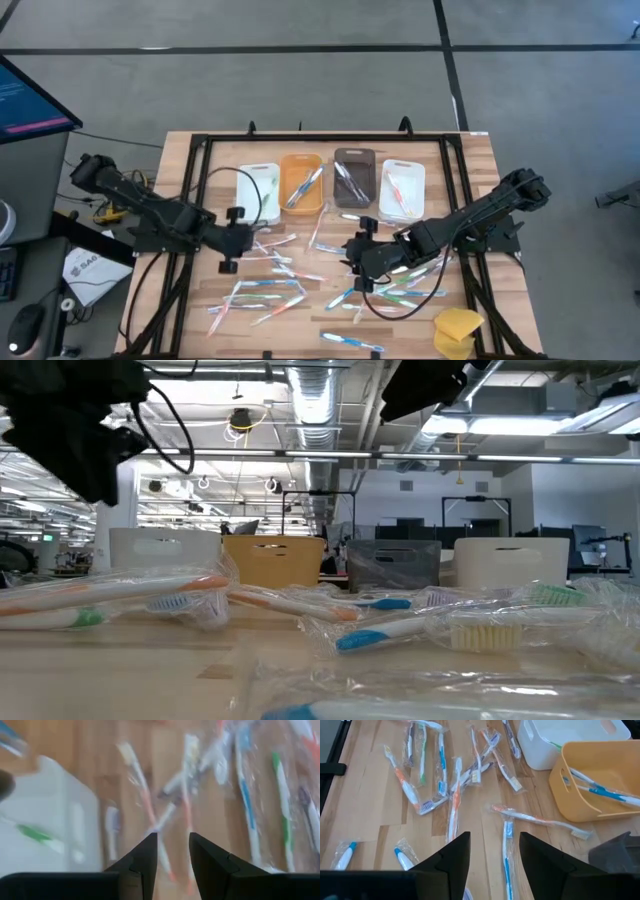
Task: Pick & Place Toothbrushes
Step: Put the green toothbrush into the left white bin
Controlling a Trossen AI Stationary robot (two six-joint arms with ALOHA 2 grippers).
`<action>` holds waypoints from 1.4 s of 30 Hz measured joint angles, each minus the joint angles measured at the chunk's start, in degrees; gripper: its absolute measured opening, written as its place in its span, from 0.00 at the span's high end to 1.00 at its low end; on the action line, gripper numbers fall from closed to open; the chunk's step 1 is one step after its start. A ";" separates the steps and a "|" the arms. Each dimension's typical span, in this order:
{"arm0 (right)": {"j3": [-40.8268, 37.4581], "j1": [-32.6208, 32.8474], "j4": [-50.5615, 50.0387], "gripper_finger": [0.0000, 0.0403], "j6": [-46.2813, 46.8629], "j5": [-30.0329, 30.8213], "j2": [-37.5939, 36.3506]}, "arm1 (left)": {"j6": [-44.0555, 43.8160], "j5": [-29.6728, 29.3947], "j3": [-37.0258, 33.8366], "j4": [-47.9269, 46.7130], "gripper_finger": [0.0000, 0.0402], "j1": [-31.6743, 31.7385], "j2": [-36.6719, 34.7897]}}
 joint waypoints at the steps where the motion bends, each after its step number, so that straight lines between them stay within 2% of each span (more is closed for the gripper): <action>1: 0.00 0.00 0.01 0.59 0.02 0.00 0.00 | -1.08 0.15 0.02 -0.06 0.74 -0.97 1.03; 8: 0.00 0.00 0.05 0.59 0.17 0.00 0.00 | -8.01 2.46 0.02 2.09 0.74 -7.99 8.67; 15: 0.00 -0.91 0.01 0.59 -0.02 0.00 0.00 | -8.32 3.67 4.34 6.66 0.74 -13.40 14.82; 26: 0.00 -2.04 -0.75 0.59 -0.46 -0.09 0.00 | -8.31 5.41 12.17 6.87 0.74 -14.95 25.03; 42: -0.02 0.34 -2.09 0.59 -0.46 -0.15 0.00 | -11.36 8.48 13.36 12.31 0.74 -17.02 33.65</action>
